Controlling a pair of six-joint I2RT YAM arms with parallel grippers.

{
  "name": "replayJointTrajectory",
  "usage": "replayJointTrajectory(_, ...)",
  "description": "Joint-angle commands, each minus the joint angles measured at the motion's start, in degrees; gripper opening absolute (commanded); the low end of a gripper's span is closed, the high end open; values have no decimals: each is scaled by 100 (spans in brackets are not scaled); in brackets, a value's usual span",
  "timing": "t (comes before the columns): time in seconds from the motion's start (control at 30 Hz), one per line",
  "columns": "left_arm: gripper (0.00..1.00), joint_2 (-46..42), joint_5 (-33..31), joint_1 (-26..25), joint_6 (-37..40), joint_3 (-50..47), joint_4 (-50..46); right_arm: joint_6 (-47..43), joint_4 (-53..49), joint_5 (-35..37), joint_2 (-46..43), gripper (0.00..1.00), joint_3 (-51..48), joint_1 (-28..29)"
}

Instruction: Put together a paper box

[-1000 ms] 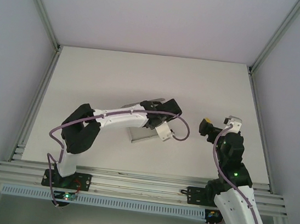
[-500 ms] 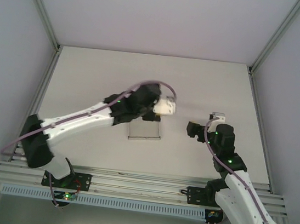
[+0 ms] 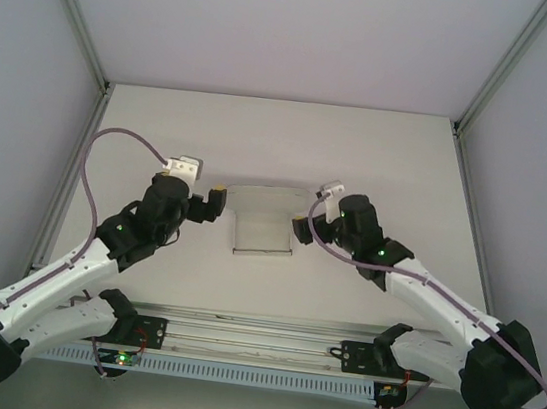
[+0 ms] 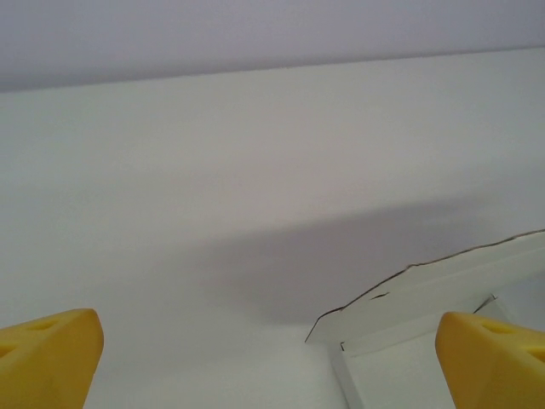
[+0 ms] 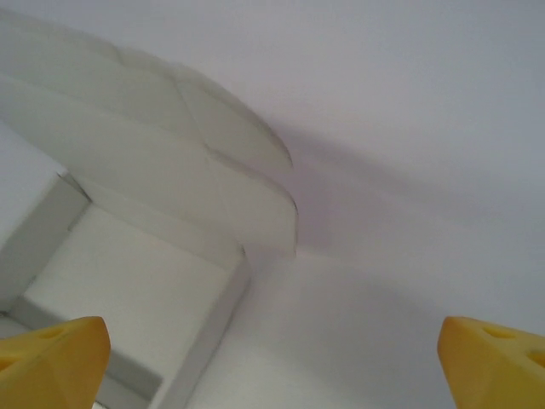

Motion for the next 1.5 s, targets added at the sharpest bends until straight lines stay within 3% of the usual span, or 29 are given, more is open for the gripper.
replayJointTrajectory(0.0,100,440,1196,256,201,147,-154,-1111,-128,-1378,429,97,710,-417)
replayJointTrajectory(0.1,100,799,1875,462,685,209,181,-1837,-471,-2556,934,96,1199,-700)
replayJointTrajectory(0.33,100,1524,3477,1103,1962,390,447,-2919,-1224,-3797,1997,87,2238,-1213)
replayJointTrajectory(0.53,99,2261,4125,1601,2603,953,-8,-3622,-2234,-3936,2805,68,2984,-1293)
replayJointTrajectory(0.63,90,2691,4493,1757,2835,1289,-309,-3747,-2386,-3854,2979,57,3104,-1309)
replayJointTrajectory(0.77,65,3080,5244,1756,3384,1512,-597,-3839,-2434,-3799,3126,52,3155,-1373)
replayJointTrajectory(1.03,48,3320,5113,1756,3534,1609,-722,-3971,-2633,-3824,3202,39,3189,-1379)
replayJointTrajectory(1.2,33,3242,5084,1748,3657,1559,-734,-4045,-2731,-3740,3123,31,3118,-1380)
replayJointTrajectory(1.47,25,3114,4807,1741,3671,1504,-772,-3939,-2752,-3586,3114,17,3104,-1386)
